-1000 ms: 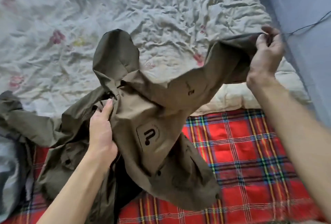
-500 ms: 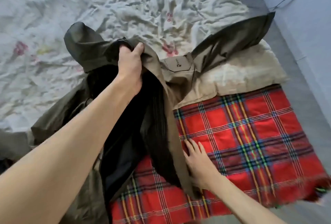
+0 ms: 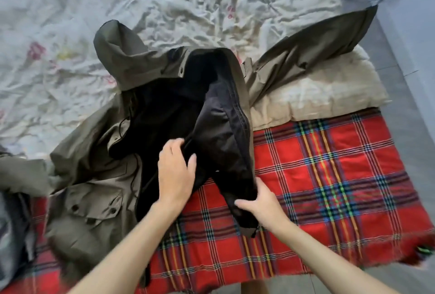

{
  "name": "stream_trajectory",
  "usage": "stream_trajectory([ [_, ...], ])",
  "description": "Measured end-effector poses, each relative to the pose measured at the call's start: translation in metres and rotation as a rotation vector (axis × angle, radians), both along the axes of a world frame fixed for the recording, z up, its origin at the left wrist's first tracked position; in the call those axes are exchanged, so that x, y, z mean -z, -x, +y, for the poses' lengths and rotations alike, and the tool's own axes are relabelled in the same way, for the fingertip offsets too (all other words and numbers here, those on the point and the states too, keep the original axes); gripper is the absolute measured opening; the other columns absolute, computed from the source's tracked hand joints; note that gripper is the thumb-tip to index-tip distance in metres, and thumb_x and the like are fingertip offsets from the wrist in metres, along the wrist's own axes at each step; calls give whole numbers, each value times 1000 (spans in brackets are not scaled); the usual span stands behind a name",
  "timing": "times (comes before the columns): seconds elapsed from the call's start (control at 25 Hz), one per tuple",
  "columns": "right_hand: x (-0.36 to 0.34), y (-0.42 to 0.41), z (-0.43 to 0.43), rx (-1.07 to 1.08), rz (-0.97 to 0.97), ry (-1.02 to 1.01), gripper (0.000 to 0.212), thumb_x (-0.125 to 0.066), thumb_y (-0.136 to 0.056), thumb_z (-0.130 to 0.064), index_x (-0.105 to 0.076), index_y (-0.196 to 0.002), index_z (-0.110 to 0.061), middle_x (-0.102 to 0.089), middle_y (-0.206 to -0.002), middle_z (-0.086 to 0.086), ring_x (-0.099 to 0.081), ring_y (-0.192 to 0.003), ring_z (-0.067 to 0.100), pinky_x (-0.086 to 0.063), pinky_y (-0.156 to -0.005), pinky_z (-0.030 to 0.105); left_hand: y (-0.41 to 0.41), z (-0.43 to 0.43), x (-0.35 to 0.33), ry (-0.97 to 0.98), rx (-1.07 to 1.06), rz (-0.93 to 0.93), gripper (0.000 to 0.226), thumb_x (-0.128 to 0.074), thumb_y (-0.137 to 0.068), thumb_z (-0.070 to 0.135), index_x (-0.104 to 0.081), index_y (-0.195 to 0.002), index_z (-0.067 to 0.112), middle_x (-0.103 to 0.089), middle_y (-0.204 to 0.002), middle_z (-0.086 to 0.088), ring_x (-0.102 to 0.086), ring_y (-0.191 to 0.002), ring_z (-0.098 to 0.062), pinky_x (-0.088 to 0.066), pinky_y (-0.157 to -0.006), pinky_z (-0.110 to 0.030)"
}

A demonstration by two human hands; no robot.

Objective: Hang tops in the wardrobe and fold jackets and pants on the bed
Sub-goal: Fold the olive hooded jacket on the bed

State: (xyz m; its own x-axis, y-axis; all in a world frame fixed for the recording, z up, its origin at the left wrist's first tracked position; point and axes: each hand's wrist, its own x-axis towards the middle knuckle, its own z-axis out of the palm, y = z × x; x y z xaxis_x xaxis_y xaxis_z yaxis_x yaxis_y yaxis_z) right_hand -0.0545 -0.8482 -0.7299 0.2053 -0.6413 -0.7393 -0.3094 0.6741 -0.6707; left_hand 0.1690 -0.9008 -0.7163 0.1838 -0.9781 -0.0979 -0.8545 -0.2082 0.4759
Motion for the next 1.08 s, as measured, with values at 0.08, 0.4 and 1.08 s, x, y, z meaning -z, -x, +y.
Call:
stream_trajectory([
  [0.08, -7, -7, -18, 346, -78, -133, 17, -62, -84, -10, -67, -98, -18, -74, -89, -3, -69, -92, 25, -55, -73, 29, -6, 57, 16, 32, 308, -239, 44, -74, -81, 16, -59, -121, 9, -52, -125, -11, -54, -114, -35, -42, -99, -43],
  [0.4, -19, 112, -51, 107, 627, -143, 45, -70, -82, -14, -56, -124, -4, -67, -106, 19, -68, -93, 34, -54, -75, 35, -10, 52, 45, -207, 620, -496, 35, -80, -63, 10, -69, -95, 19, -58, -114, -13, -57, -89, -33, -50, -68, -42],
  [1.08, -5, -124, 17, -1350, 446, 161, 44, -57, -89, -45, -57, -131, -31, -62, -124, -4, -58, -117, 22, -43, -90, 31, -224, 142, 0, -115, -323, 171, 18, -65, -91, 9, -64, -107, 18, -63, -104, 4, -62, -100, -19, -49, -93, -39],
])
